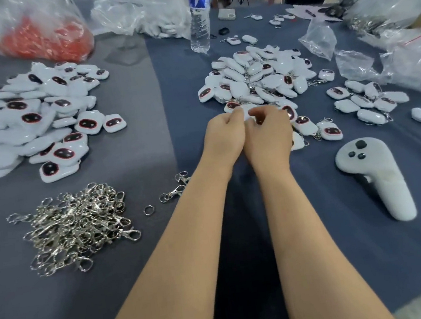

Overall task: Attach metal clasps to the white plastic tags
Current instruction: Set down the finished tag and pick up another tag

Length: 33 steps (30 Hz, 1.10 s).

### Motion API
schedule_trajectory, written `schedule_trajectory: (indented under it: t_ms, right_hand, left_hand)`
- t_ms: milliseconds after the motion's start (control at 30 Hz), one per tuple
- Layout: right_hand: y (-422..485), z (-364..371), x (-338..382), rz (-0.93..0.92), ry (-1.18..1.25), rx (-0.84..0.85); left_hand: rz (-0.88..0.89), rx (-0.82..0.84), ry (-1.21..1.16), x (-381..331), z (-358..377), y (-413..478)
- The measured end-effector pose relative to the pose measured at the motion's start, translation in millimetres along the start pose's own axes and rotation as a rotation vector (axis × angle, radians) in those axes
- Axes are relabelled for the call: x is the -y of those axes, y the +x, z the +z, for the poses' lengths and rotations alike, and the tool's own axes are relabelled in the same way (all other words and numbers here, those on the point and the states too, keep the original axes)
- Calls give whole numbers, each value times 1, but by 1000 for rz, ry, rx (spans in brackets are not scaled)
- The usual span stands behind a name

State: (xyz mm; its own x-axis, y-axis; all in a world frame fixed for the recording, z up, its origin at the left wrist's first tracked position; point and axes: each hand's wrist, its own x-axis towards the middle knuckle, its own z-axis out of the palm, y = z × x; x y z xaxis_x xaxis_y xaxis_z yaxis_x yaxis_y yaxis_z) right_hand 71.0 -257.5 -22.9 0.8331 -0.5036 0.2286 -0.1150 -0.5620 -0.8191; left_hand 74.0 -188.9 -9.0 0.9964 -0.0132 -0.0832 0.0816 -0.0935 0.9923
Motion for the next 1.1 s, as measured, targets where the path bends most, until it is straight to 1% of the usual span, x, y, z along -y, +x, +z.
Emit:
schedule_trajectory:
  t_ms: [100,200,300,433,567,633,667,733,800,833,900,933,1000,1067,1100]
  right_hand:
    - [-21,21,26,-53,117,190]
    - [-49,52,50,-156,133,405]
    - [-81,89,75,-253,131,581]
    - [-109,132,101,-390,57,707]
    - [-118,159,109,-486,-200,732]
    - [-117,161,109,-485,-237,692]
    - [-115,158,109,-452,-178,670]
    - [-107,146,109,-375,59,626]
    - [-100,128,107,-359,291,577]
    - [-100,117,105,-383,339,568]
    - [-102,102,99,-460,351,624]
    - [-104,98,95,-471,356,687]
    - [-104,92,87,-418,348,809]
    - [-98,88,83,-379,239,855]
    - [-95,87,81,-394,154,855]
  left_hand:
    - [19,-177,-119,-3,-35,-8]
    - [30,-385,-249,-6,-82,-18]
    - [37,-587,-319,0,-135,-28]
    - [36,-787,-401,15,-190,-42]
    - [48,-901,-376,30,-215,-46]
    - [46,-926,-378,33,-218,-43]
    - [49,-933,-365,34,-219,-43]
    - [78,-919,-256,34,-219,-43]
    - [83,-800,-179,32,-215,-46]
    - [51,-698,-181,31,-213,-47]
    - [-30,-490,-217,32,-207,-48]
    - [-50,-443,-189,33,-204,-49]
    - [-42,-488,-184,35,-201,-50]
    - [-25,-563,-321,34,-201,-51]
    - [-17,-593,-380,34,-202,-51]
